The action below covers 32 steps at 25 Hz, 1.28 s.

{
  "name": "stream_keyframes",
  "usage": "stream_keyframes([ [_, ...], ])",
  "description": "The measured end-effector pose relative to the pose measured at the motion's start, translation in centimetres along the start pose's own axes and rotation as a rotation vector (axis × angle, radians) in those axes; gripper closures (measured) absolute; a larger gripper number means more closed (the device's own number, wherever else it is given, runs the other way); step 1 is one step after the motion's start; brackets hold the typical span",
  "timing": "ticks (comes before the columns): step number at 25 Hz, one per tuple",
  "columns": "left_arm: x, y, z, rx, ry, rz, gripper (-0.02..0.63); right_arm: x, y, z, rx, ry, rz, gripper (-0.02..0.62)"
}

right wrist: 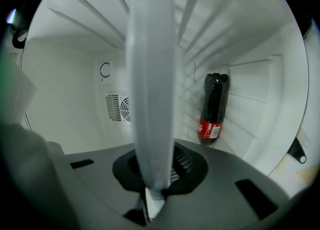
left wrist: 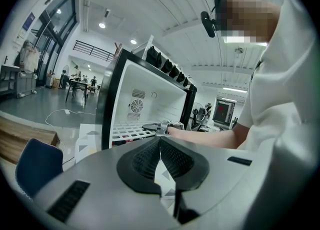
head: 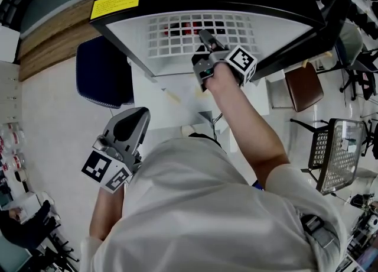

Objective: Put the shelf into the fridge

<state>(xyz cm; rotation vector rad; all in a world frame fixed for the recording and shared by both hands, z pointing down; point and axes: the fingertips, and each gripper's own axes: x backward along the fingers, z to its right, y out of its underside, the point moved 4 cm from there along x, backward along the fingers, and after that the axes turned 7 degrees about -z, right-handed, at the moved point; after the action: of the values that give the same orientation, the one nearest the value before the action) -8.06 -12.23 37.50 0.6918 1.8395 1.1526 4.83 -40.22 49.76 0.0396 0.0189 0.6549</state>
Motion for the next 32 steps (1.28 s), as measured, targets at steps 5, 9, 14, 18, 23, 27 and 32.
stream_keyframes([
  [5, 0.3, -0.1, -0.1, 0.000, -0.017, 0.003, 0.588, -1.2, -0.7, -0.1, 0.004, -0.005, 0.002, 0.563],
  [9, 0.6, -0.1, -0.4, 0.005, -0.032, 0.007, 0.588, -1.8, -1.4, 0.0, 0.010, -0.009, 0.008, 0.563],
  [14, 0.8, 0.0, -0.6, 0.007, -0.034, 0.012, 0.588, -2.1, -1.7, 0.2, 0.014, -0.013, 0.015, 0.563],
  [18, 1.2, 0.1, -0.6, 0.010, -0.023, 0.015, 0.588, -2.0, -1.7, 0.1, 0.046, -0.012, 0.016, 0.558],
  [23, 1.9, 0.6, -0.8, 0.012, -0.002, 0.016, 0.588, -2.0, -1.8, -0.2, 0.132, -0.037, 0.010, 0.489],
  [27, 2.8, 0.5, -0.9, 0.021, 0.014, 0.019, 0.588, -1.0, -2.1, -0.5, 0.153, -0.025, 0.025, 0.459],
  [32, 4.6, 1.3, -0.8, 0.013, 0.046, 0.021, 0.588, 1.6, -0.7, -0.5, 0.193, -0.005, 0.043, 0.439],
])
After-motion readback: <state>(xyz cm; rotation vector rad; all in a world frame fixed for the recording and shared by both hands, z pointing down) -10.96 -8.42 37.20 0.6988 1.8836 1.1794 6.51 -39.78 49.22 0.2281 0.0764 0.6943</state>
